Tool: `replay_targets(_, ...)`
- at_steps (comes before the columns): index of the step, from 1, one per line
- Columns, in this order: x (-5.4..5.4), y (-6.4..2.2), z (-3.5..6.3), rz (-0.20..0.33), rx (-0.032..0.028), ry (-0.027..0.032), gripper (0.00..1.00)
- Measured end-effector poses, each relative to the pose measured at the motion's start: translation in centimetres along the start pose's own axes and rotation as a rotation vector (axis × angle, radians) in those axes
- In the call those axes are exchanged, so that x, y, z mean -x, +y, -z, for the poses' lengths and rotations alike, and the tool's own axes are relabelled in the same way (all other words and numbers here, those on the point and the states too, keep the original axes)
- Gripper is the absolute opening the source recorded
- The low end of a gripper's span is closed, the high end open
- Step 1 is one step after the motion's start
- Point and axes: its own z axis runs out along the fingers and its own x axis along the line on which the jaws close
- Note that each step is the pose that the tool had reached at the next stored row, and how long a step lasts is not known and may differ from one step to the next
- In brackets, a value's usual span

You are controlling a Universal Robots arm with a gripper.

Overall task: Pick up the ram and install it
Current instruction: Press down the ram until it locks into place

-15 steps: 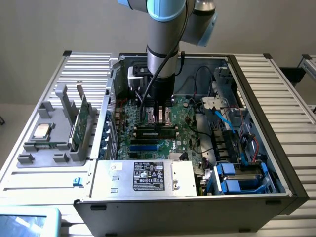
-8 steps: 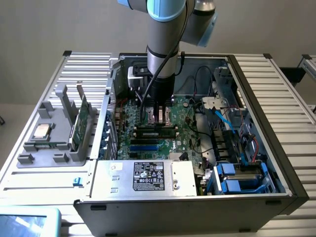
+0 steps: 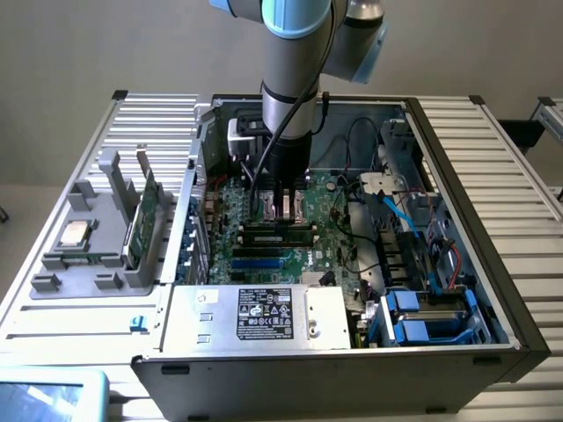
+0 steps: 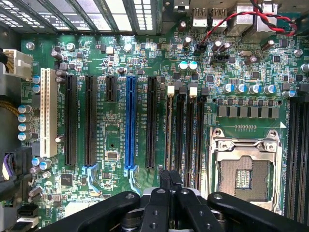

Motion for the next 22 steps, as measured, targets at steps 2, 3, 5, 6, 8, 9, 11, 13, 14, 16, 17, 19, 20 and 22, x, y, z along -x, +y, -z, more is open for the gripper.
replay_targets(2,-0.02,0.0,-0.01,0.0,0.0,0.0,0.09)
replay_targets(3,-0.02,0.0,-0.01,0.0,0.0,0.0,0.09)
replay_targets(5,-0.02,0.0,0.0,0.0,0.0,0.0,0.09)
replay_targets(6,-0.02,0.0,0.0,0.0,0.0,0.0,0.09)
replay_targets(8,-0.02,0.0,-0.01,0.0,0.0,-0.0001,0.09)
replay_targets(9,-0.02,0.0,-0.01,0.0,0.0,0.0,0.09)
replay_targets(11,-0.02,0.0,-0.01,0.0,0.0,-0.0001,0.09)
replay_targets(13,-0.05,0.0,-0.01,0.0,0.0,0.0,0.09)
replay_targets(14,-0.06,0.0,-0.01,0.0,0.0,0.0,0.09)
replay_targets(16,-0.06,0.0,-0.01,0.0,0.0,0.0,0.09)
replay_targets(17,-0.06,0.0,-0.01,0.0,0.0,-0.0001,0.09)
replay_targets(19,-0.12,0.0,-0.03,0.0,0.0,-0.0001,0.09)
replay_targets(20,-0.12,0.0,-0.03,0.0,0.0,0.0,0.09)
replay_targets(22,-0.12,0.0,-0.02,0.0,0.0,0.0,0.09)
